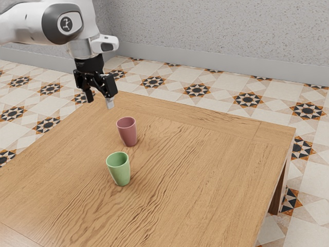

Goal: Place the right cup onto the left cup

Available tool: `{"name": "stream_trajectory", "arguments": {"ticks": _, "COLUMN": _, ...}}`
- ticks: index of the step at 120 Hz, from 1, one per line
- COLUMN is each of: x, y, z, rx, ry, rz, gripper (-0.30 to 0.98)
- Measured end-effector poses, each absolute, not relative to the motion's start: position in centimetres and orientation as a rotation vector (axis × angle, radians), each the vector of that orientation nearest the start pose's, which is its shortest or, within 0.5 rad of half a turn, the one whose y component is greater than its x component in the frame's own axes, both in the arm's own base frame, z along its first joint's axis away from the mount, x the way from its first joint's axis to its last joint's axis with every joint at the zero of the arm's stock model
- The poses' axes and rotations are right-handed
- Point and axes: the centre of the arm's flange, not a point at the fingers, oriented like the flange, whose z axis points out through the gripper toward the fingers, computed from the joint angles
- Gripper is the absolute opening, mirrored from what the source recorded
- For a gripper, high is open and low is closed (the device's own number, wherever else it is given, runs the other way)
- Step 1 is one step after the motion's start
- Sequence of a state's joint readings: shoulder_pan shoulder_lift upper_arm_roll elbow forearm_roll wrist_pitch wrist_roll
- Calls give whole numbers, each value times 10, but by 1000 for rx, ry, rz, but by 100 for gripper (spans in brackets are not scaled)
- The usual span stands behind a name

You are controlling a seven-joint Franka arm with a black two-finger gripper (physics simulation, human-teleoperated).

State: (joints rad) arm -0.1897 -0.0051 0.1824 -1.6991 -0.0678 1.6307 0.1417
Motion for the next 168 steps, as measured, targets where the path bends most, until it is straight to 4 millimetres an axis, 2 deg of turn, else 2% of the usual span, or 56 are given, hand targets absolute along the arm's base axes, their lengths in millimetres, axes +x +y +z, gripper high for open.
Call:
{"name": "stream_trajectory", "arguments": {"ticks": 17, "x": 556, "y": -6, "z": 571, "rx": -3207, "ry": 212, "rz": 66, "gripper": 69}}
{"name": "stream_trajectory", "arguments": {"ticks": 46, "x": 560, "y": 1, "z": 540, "rx": -3226, "ry": 172, "rz": 90, "gripper": 69}}
{"name": "stream_trajectory", "arguments": {"ticks": 61, "x": 564, "y": 5, "z": 518, "rx": -3234, "ry": 146, "rz": 120, "gripper": 67}}
{"name": "stream_trajectory", "arguments": {"ticks": 79, "x": 568, "y": 8, "z": 481, "rx": -3242, "ry": 118, "rz": 168, "gripper": 62}}
{"name": "stream_trajectory", "arguments": {"ticks": 103, "x": 573, "y": -5, "z": 436, "rx": -3265, "ry": 110, "rz": 224, "gripper": 58}}
{"name": "stream_trajectory", "arguments": {"ticks": 138, "x": 583, "y": -13, "z": 381, "rx": -3295, "ry": 68, "rz": 297, "gripper": 54}}
{"name": "stream_trajectory", "arguments": {"ticks": 168, "x": 588, "y": -15, "z": 351, "rx": -3303, "ry": 37, "rz": 336, "gripper": 47}}
